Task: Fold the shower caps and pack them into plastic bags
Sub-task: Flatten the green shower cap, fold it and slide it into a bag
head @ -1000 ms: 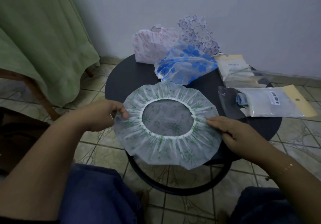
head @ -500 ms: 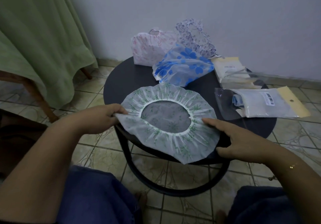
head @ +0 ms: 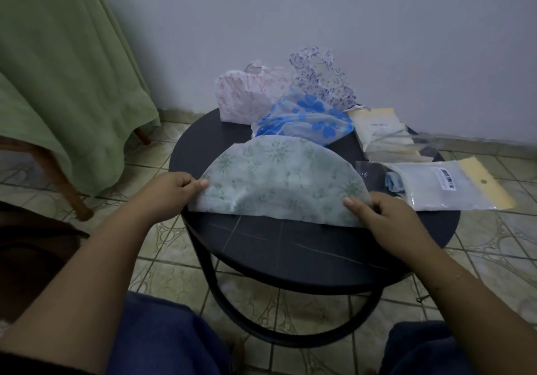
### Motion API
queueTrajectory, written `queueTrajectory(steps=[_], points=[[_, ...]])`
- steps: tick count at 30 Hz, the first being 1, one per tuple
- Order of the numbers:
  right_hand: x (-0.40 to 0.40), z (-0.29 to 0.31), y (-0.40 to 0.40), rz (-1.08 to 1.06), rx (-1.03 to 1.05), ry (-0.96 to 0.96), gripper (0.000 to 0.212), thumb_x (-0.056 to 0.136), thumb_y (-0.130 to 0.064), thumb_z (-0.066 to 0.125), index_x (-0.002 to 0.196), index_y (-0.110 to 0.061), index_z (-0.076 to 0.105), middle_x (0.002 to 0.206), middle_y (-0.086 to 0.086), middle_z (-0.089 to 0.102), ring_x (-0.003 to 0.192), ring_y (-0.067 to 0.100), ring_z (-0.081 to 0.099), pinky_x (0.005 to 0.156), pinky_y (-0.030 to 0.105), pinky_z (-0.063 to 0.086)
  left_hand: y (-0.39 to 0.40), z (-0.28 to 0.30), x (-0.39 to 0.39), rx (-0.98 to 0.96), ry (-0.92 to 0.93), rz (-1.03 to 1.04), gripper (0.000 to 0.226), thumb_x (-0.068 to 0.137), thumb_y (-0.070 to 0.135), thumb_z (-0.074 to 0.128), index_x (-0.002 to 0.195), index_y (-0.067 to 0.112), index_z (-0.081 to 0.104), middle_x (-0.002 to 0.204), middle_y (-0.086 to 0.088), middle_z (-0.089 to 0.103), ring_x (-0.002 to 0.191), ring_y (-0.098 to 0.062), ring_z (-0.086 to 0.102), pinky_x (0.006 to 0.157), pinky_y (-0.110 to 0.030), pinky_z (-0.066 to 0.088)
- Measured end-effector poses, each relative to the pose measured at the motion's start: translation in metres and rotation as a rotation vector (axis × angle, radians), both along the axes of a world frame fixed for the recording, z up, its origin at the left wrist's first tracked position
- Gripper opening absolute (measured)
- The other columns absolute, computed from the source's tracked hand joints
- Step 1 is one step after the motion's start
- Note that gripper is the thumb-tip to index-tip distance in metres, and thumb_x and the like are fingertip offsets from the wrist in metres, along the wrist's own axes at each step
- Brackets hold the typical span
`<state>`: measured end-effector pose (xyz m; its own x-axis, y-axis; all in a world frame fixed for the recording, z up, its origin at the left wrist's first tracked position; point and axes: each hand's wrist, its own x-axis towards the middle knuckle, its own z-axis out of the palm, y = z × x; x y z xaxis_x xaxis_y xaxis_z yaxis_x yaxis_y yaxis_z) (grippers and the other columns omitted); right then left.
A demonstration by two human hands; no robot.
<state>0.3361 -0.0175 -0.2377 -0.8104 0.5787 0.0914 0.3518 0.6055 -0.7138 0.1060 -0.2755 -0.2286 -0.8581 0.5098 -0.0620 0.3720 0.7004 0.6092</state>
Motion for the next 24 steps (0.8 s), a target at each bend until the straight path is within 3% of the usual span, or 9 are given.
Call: queueTrajectory(steps=[4,8,10,12,15,17,19,22,24], points=[[-0.007,-0.006,0.000,-0.133,0.052,0.025,0.043,0.087,-0.042,0.059,0.060,-0.013,0.042,0.060,0.001,0.046,0.059,0.015,0.045,0.051,0.028,0.028,0.004,-0.005,-0.005,-0.057,0.046,0.051,0.042,0.092,0.041,0.054,0.064,0.010,0.055,0.064,-0.004,0.053,0.058,-0.017,0.048,0.053,-0.028,0.033],[-0.012,-0.010,-0.001,-0.205,0.042,-0.014,0.030,0.085,-0.038,0.063,0.078,-0.011,0.053,0.072,-0.002,0.052,0.070,0.016,0.048,0.054,0.026,0.031,0.009,-0.010,-0.009,-0.149,0.084,0.062,0.039,0.091,0.042,0.055,0.069,0.010,0.058,0.069,-0.006,0.057,0.064,-0.019,0.051,0.055,-0.028,0.034],[-0.014,-0.009,-0.005,-0.221,0.009,-0.017,0.027,0.085,-0.035,0.065,0.098,-0.015,0.054,0.088,-0.004,0.053,0.083,0.015,0.050,0.064,0.028,0.035,0.011,-0.013,-0.012,-0.171,0.083,0.076,0.035,0.089,0.044,0.056,0.070,0.015,0.059,0.074,-0.005,0.060,0.068,-0.019,0.054,0.058,-0.029,0.038],[-0.013,-0.009,-0.009,-0.235,0.053,-0.023,0.041,0.085,-0.031,0.066,0.119,-0.013,0.050,0.106,0.001,0.051,0.100,0.019,0.050,0.077,0.028,0.037,0.011,-0.012,-0.013,-0.158,0.094,0.104,0.028,0.087,0.047,0.058,0.075,0.021,0.059,0.079,-0.001,0.062,0.072,-0.017,0.056,0.064,-0.031,0.044],[-0.011,-0.005,-0.014,-0.231,0.405,0.093,0.040,0.084,-0.022,0.066,0.119,-0.007,0.055,0.117,0.013,0.052,0.112,0.030,0.046,0.090,0.037,0.037,0.013,-0.001,-0.002,-0.104,0.267,0.136,0.022,0.086,0.048,0.056,0.083,0.026,0.059,0.085,0.006,0.061,0.077,-0.015,0.057,0.067,-0.034,0.047],[-0.014,-0.002,-0.017,-0.143,0.590,0.207,0.032,0.084,-0.024,0.059,0.110,-0.007,0.063,0.114,0.013,0.058,0.107,0.033,0.051,0.092,0.041,0.037,0.024,0.005,0.014,-0.014,0.473,0.052,0.021,0.088,0.048,0.052,0.089,0.030,0.063,0.091,0.009,0.061,0.083,-0.014,0.057,0.070,-0.033,0.046],[-0.023,-0.001,-0.023,0.003,0.636,0.237,0.035,0.086,-0.029,0.049,0.110,-0.009,0.065,0.118,0.010,0.061,0.111,0.031,0.054,0.092,0.042,0.042,0.041,0.005,0.035,0.093,0.621,-0.170,0.030,0.089,0.048,0.043,0.094,0.030,0.067,0.098,0.010,0.063,0.093,-0.014,0.057,0.079,-0.032,0.044],[-0.043,-0.003,-0.032,0.159,0.642,0.117,0.049,0.091,-0.037,0.035,0.126,-0.012,0.058,0.133,0.007,0.056,0.128,0.026,0.047,0.096,0.041,0.041,0.069,-0.008,0.054,0.128,0.665,-0.461,0.041,0.090,0.043,0.038,0.107,0.022,0.068,0.121,0.001,0.062,0.114,-0.020,0.056,0.094,-0.037,0.045],[-0.053,-0.005,-0.033,0.220,0.617,-0.022,0.059,0.094,-0.042,0.021,0.141,-0.013,0.040,0.149,0.005,0.038,0.141,0.022,0.028,0.107,0.040,0.029,0.084,-0.017,0.057,0.017,0.580,-0.537,0.055,0.090,0.048,0.026,0.128,0.022,0.057,0.143,-0.003,0.046,0.135,-0.022,0.038,0.107,-0.040,0.031]])
